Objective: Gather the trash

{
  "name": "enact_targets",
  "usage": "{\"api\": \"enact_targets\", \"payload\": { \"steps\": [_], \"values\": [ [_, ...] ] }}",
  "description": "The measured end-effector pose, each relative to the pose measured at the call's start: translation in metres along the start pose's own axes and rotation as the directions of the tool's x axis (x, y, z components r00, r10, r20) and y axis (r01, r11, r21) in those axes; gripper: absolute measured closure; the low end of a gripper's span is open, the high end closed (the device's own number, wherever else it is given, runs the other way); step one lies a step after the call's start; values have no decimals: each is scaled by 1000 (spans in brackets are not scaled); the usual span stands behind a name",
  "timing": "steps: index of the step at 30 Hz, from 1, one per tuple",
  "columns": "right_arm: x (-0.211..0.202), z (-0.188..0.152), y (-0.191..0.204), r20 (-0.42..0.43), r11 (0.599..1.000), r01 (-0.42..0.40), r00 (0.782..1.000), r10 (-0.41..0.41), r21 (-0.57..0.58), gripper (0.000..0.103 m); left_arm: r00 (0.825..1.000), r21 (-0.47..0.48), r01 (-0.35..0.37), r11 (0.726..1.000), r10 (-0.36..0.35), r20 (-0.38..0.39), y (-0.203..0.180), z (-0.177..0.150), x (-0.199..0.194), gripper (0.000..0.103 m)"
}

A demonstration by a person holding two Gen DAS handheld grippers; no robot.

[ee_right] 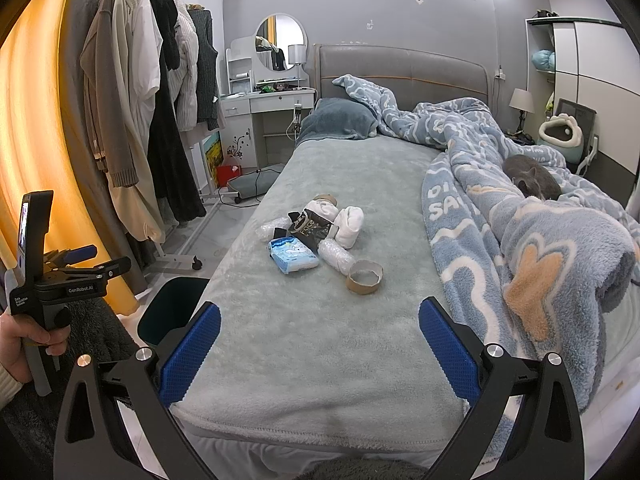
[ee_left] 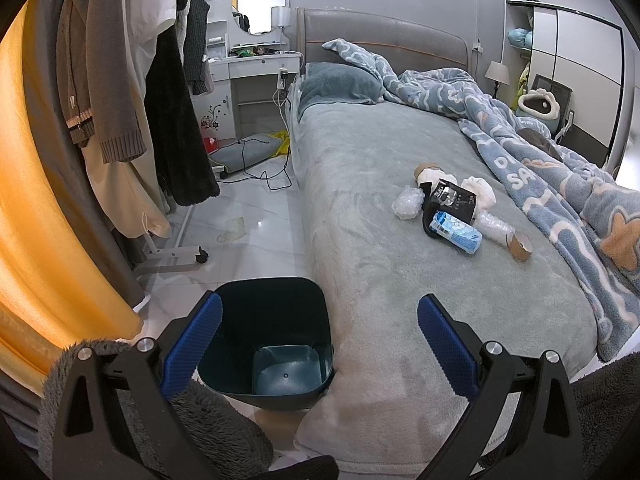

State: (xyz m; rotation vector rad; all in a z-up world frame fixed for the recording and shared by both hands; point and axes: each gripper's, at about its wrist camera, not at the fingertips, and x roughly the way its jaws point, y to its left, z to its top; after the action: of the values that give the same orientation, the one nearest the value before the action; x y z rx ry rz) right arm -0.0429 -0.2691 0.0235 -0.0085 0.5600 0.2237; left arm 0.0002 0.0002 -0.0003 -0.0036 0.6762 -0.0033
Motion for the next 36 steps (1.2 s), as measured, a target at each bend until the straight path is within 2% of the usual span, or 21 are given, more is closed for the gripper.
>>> {"api": "enact_targets", "payload": {
  "steps": [19,22,32,36],
  "values": [
    [-1,0,0,-2,1000,1,1000,-1,-1,3,1000,0,0,1000,0,-4,0,0,0,3],
    [-2,0,0,-7,1000,8,1000,-8,0,3,1000,8,-19,1000,19,4,0,0,-1,3],
    [12,12,-10,-38,1000,-1,999,1,-3,3,999,20,28,999,-28,17,-4,18,9,3],
    [34,14,-11,-73,1000,-16,997,15,-24,3,995,81,98,992,-97,-15,-17,23,22,4]
  ]
}}
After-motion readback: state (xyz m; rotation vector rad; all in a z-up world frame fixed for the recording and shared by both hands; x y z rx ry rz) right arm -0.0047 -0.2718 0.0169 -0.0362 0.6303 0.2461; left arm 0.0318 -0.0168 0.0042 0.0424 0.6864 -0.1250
